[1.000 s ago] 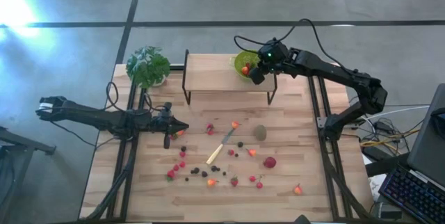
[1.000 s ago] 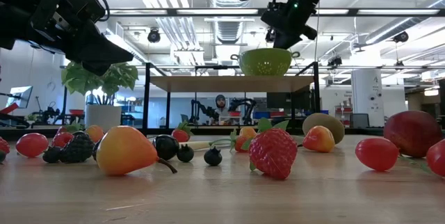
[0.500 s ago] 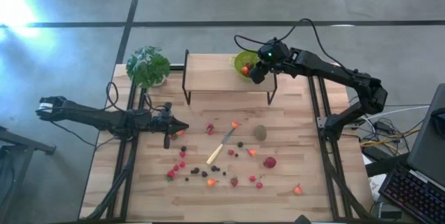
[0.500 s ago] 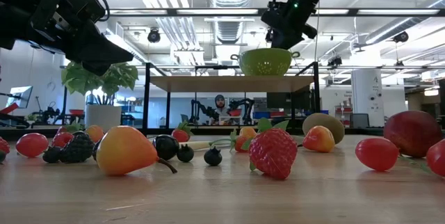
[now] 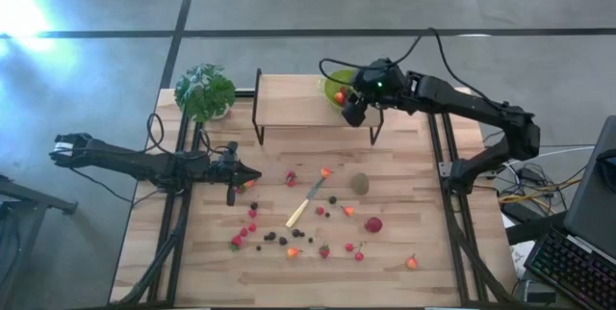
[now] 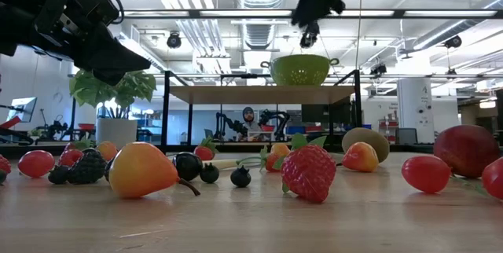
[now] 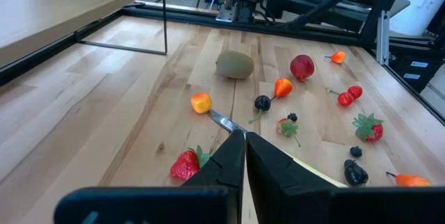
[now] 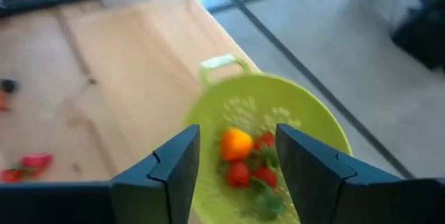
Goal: Pick & Place Fruit
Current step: Put the pear into the strainer bowl
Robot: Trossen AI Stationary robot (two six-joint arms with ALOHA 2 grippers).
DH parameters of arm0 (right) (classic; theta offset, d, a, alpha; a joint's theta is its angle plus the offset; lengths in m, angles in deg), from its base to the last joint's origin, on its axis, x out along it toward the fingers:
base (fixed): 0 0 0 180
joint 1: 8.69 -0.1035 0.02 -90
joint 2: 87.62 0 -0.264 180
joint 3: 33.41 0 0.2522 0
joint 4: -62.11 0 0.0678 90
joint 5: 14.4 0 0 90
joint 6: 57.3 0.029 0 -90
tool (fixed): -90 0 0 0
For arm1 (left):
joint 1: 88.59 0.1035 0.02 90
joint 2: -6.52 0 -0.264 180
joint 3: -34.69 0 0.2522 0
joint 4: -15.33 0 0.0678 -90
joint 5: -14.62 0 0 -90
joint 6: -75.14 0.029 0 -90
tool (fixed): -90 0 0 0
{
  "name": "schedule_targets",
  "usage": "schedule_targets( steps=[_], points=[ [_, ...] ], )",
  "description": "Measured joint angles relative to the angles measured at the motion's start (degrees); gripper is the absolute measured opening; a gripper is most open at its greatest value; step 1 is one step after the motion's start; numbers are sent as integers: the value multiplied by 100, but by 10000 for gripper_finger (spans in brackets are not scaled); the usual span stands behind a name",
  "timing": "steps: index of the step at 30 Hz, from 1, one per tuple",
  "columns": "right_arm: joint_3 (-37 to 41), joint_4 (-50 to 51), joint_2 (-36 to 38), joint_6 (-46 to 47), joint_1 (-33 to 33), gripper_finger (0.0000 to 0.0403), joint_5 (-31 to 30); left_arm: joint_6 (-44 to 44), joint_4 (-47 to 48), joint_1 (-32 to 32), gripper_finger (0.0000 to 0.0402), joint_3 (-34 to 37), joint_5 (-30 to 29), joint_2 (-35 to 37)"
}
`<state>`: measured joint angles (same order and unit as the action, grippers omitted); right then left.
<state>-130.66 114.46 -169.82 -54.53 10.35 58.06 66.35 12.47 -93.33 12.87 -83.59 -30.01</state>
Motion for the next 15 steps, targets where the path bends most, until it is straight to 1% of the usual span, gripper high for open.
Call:
schedule_targets(
  steps=[7, 11, 15],
  points=[
    [-74, 88, 217, 141, -715, 144, 2, 0, -1, -1, 20, -1, 0, 0],
    [-70, 592, 259, 381, -1110, 123, 2, 0, 1, -1, 20, 0, 0, 0],
    [-61, 1386, 303, 814, -1530, 102, 2, -2, 1, -1, 20, 0, -2, 1]
  ],
)
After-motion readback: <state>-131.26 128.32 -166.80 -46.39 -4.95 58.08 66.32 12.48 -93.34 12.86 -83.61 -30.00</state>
